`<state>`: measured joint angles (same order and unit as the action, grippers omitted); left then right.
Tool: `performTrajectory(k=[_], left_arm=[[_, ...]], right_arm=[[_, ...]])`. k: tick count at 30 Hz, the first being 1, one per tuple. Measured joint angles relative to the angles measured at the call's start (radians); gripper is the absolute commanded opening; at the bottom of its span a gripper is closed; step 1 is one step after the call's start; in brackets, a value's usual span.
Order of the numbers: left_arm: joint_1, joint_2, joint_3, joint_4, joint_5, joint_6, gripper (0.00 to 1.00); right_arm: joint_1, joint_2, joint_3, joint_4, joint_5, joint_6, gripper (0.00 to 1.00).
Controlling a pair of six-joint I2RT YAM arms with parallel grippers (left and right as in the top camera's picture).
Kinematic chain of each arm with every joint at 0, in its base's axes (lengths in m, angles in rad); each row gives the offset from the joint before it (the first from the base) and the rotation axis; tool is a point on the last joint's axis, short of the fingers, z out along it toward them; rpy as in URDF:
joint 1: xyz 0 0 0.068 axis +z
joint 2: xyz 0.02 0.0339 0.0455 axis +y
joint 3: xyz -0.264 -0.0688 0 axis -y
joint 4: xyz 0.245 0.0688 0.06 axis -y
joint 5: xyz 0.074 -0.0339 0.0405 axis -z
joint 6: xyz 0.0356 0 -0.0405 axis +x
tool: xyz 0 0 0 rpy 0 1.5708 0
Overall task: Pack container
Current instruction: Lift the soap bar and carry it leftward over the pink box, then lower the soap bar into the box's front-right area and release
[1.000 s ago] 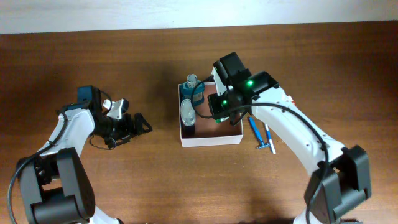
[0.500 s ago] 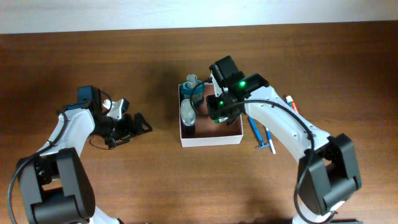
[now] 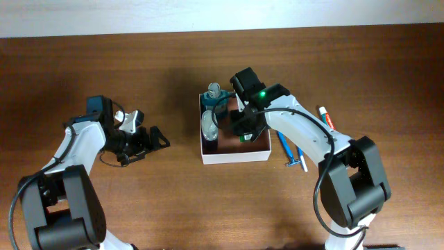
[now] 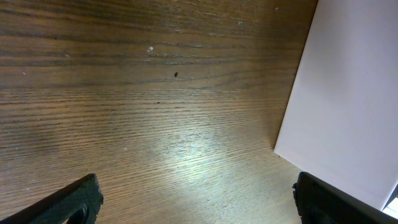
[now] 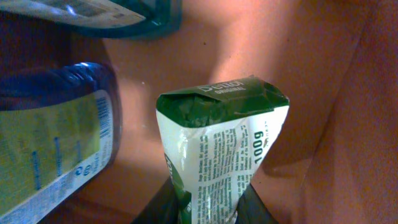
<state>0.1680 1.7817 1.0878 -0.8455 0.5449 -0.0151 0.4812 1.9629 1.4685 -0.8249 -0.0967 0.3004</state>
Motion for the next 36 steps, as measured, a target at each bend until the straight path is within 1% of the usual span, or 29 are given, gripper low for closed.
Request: performTrajectory(k=[4, 5, 7, 13, 19, 22, 28, 32, 36], left_arm=[[0.000, 0.000, 0.000, 0.000, 0.000, 0.000, 0.99], [0.000, 0.000, 0.000, 0.000, 0.000, 0.000, 0.99], [0.000, 0.000, 0.000, 0.000, 0.000, 0.000, 0.99], [0.000, 0.000, 0.000, 0.000, 0.000, 0.000, 0.99], [0.000, 0.000, 0.000, 0.000, 0.000, 0.000, 0.99], [0.000, 0.000, 0.000, 0.000, 0.000, 0.000, 0.99], [0.000, 0.000, 0.000, 0.000, 0.000, 0.000, 0.99], [0.000, 0.000, 0.000, 0.000, 0.000, 0.000, 0.99], [0.000, 0.000, 0.000, 0.000, 0.000, 0.000, 0.99]], right_arm=[[0.000, 0.011, 0.000, 0.000, 0.003, 0.003, 0.21], [0.000, 0.014, 0.000, 0.001, 0.003, 0.003, 0.24], [0.000, 0.017, 0.000, 0.005, 0.003, 0.006, 0.35], [0.000, 0.018, 0.000, 0.013, 0.004, 0.009, 0.43], [0.000, 0.018, 0.000, 0.017, -0.019, 0.010, 0.43], [0.000, 0.018, 0.011, -0.019, -0.024, 0.010, 0.43], [-0.003, -0.003, 0.144, -0.165, -0.024, 0.006, 0.43], [-0.020, -0.082, 0.249, -0.310, -0.010, -0.015, 0.43], [-0.084, -0.178, 0.291, -0.422, 0.066, -0.028, 0.43]])
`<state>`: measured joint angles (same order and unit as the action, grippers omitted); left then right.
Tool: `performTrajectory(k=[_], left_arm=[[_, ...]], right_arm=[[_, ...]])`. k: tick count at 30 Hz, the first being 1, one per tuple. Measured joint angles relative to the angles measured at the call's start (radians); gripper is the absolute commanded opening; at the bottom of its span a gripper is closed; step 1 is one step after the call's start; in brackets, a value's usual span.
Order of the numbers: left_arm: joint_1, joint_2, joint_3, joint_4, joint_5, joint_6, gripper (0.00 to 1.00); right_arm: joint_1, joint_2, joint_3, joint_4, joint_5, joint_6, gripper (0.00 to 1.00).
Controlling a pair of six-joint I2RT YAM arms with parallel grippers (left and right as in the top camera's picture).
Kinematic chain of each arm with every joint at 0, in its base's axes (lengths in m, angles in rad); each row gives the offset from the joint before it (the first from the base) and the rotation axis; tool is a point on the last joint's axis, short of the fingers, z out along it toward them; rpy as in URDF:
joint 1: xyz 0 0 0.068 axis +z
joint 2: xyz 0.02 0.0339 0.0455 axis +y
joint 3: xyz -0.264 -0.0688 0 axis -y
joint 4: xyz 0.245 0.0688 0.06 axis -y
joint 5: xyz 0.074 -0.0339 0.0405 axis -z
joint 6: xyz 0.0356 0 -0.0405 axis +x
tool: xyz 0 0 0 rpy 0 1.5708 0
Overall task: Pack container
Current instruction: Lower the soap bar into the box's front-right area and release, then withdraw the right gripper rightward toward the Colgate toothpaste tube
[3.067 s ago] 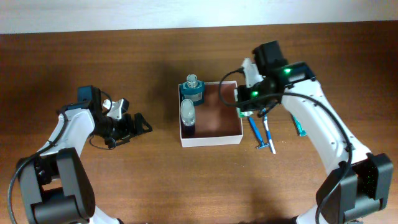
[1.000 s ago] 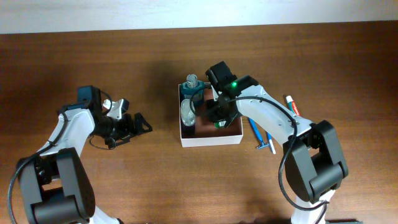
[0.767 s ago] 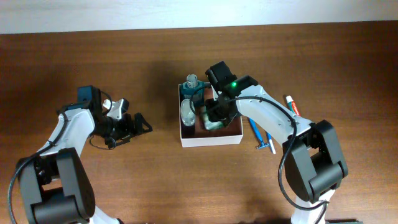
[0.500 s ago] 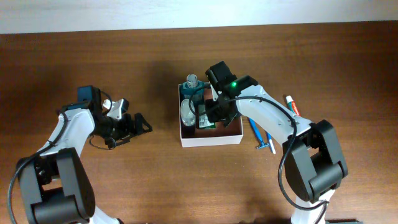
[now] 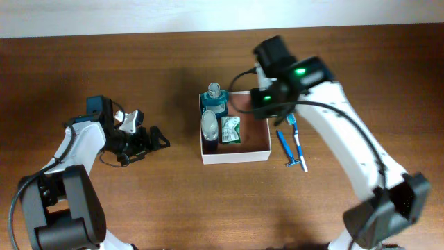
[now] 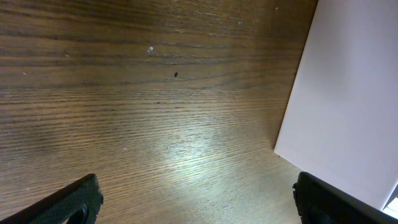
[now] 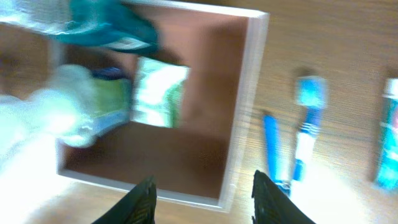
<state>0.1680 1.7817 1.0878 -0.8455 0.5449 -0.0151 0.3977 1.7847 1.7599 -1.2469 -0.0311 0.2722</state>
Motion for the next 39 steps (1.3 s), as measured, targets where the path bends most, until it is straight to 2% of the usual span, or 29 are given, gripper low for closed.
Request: performTrajectory(k=[7, 9, 14, 20, 29, 39], left_arm=[[0.000, 0.000, 0.000, 0.000, 0.000, 0.000, 0.99], [0.000, 0.000, 0.000, 0.000, 0.000, 0.000, 0.99], [0.000, 0.000, 0.000, 0.000, 0.000, 0.000, 0.99], [0.000, 0.000, 0.000, 0.000, 0.000, 0.000, 0.99], [0.000, 0.000, 0.000, 0.000, 0.000, 0.000, 0.99], [0.000, 0.000, 0.000, 0.000, 0.000, 0.000, 0.99]], right_arm=[[-0.180, -0.024, -0.001, -0.130, 0.100, -0.022, 0.48], [-0.225, -0.024, -0.014, -0.133, 0.111, -0.022, 0.52], [-0.334, -0.024, -0.103, -0.091, 0.125, -0.081, 0.53], [-0.433, -0.024, -0.254, 0.063, 0.130, -0.134, 0.53], [-0.507, -0.024, -0.497, 0.375, 0.137, -0.237, 0.65], [-0.507, -0.024, -0.563, 0.505, 0.137, -0.328, 0.71]])
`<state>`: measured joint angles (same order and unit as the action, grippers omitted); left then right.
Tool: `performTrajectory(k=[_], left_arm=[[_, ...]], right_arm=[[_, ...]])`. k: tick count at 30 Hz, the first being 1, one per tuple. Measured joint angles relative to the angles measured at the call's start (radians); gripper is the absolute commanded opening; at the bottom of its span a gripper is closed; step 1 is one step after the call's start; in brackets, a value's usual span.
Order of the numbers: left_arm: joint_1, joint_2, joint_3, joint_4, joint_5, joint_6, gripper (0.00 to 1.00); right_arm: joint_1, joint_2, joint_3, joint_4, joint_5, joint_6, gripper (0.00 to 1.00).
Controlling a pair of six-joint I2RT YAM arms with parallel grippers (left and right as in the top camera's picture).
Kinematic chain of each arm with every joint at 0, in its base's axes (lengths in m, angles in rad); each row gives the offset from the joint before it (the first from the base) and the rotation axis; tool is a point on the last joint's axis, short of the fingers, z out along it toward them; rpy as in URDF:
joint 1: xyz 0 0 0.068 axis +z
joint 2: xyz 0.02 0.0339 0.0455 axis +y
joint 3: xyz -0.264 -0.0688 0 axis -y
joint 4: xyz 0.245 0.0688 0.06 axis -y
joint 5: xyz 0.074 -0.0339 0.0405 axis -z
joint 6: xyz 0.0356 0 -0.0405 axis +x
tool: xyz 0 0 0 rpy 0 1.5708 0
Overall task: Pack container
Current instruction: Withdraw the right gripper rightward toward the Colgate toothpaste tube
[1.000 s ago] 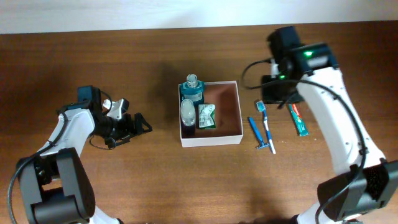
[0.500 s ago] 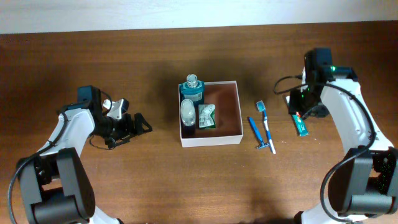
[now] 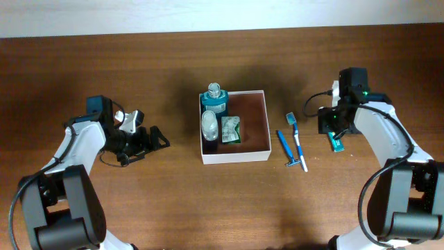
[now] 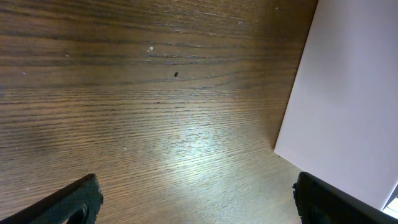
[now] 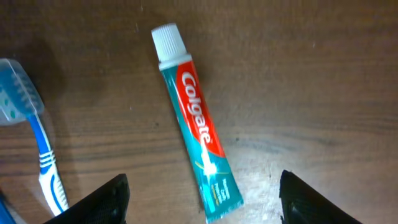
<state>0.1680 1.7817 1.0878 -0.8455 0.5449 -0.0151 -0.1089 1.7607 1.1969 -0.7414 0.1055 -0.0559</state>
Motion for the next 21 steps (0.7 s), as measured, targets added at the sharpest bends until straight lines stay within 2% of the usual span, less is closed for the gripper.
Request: performTrajectory(k=[4, 11, 13, 21], left_arm=[[0.000, 0.000, 0.000, 0.000, 0.000, 0.000, 0.99], [0.000, 0.000, 0.000, 0.000, 0.000, 0.000, 0.99], [0.000, 0.000, 0.000, 0.000, 0.000, 0.000, 0.99], [0.000, 0.000, 0.000, 0.000, 0.000, 0.000, 0.99]], right_arm=[[0.000, 0.000, -0.007, 0.045, -0.013, -0.053, 0.75], [0.000, 0.000, -0.012, 0.100, -0.042, -0.116, 0.74], [0.000, 0.003, -0.012, 0.112, -0.043, -0.128, 0.78], [0.000, 0.084, -0.012, 0.177, -0.046, -0.164, 0.82]])
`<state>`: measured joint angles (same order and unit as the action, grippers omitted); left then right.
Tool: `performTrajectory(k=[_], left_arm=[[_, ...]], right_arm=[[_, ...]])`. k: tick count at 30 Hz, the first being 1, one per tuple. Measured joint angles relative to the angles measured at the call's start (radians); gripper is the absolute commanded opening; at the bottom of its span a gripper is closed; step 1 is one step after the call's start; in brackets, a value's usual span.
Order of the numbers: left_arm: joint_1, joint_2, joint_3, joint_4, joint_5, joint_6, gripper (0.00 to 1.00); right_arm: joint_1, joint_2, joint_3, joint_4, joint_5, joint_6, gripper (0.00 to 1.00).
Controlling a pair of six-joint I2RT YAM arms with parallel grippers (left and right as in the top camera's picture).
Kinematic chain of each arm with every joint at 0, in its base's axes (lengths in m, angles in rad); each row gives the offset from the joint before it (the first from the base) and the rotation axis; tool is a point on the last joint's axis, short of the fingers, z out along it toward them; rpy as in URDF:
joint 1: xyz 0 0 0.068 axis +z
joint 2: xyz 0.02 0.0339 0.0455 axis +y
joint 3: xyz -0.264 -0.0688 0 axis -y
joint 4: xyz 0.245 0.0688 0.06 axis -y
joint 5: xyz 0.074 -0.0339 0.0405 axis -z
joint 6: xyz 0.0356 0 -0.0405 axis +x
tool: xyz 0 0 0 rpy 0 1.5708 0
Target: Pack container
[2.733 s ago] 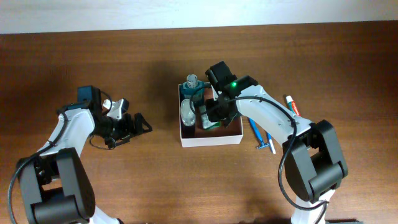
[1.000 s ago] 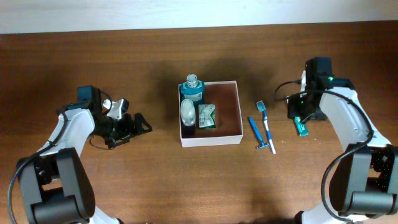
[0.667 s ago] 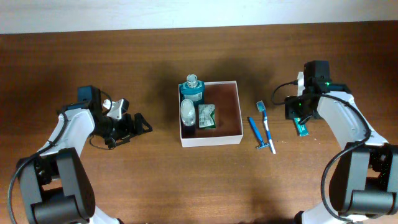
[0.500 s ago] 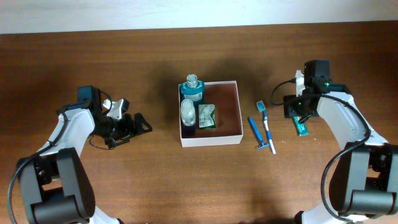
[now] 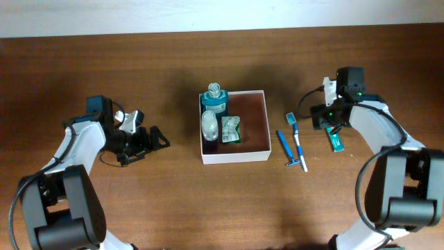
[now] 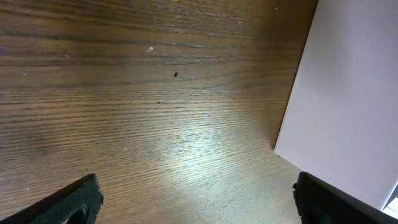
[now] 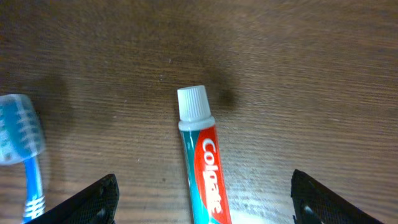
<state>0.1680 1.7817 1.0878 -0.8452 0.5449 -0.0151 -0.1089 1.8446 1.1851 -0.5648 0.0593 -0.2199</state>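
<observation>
The white box (image 5: 236,157) stands mid-table and holds a teal mouthwash bottle (image 5: 214,98), a clear bottle (image 5: 209,125) and a green packet (image 5: 230,130). To its right on the table lies a Colgate toothpaste tube (image 7: 205,168), white cap pointing away. My right gripper (image 7: 202,205) hangs open just above it, one finger on each side of the tube; in the overhead view the right gripper (image 5: 328,122) covers most of the toothpaste tube (image 5: 336,143). Left of the box, my left gripper (image 5: 144,139) stays open over bare wood with nothing between its fingers (image 6: 69,200).
A blue-and-white toothbrush (image 5: 296,137) and a blue razor (image 5: 283,146) lie between the box and the toothpaste. The toothbrush head (image 7: 15,138) shows at the left of the right wrist view. The box's white outer wall (image 6: 348,93) fills the right of the left wrist view.
My right gripper has shifted a little along the toothpaste toward its cap end, with the tube now centred between the open fingers. The left arm has not moved.
My right gripper was shut on the green packet inside the box. Then it was open above the box's right edge, with the packet left inside. Later it hung open over the toothpaste at the right, and now straddles the tube. The left gripper stayed still throughout.
</observation>
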Motion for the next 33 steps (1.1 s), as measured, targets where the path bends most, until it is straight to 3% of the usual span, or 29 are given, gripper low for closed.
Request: performTrajectory(k=[5, 12, 16, 33], left_arm=[[0.000, 0.000, 0.000, 0.000, 0.000, 0.000, 0.99], [0.000, 0.000, 0.000, 0.000, 0.000, 0.000, 0.99], [0.000, 0.000, 0.000, 0.000, 0.000, 0.000, 1.00], [0.000, 0.000, 0.000, 0.000, 0.000, 0.000, 0.99]], right_arm=[[0.000, 0.064, -0.002, 0.027, 0.000, -0.023, 0.81], [0.000, 0.080, -0.004, 0.044, 0.000, -0.016, 0.59], [0.000, 0.081, -0.004, 0.045, 0.000, 0.011, 0.54], [0.000, 0.081, -0.004, 0.021, -0.126, 0.162, 0.53]])
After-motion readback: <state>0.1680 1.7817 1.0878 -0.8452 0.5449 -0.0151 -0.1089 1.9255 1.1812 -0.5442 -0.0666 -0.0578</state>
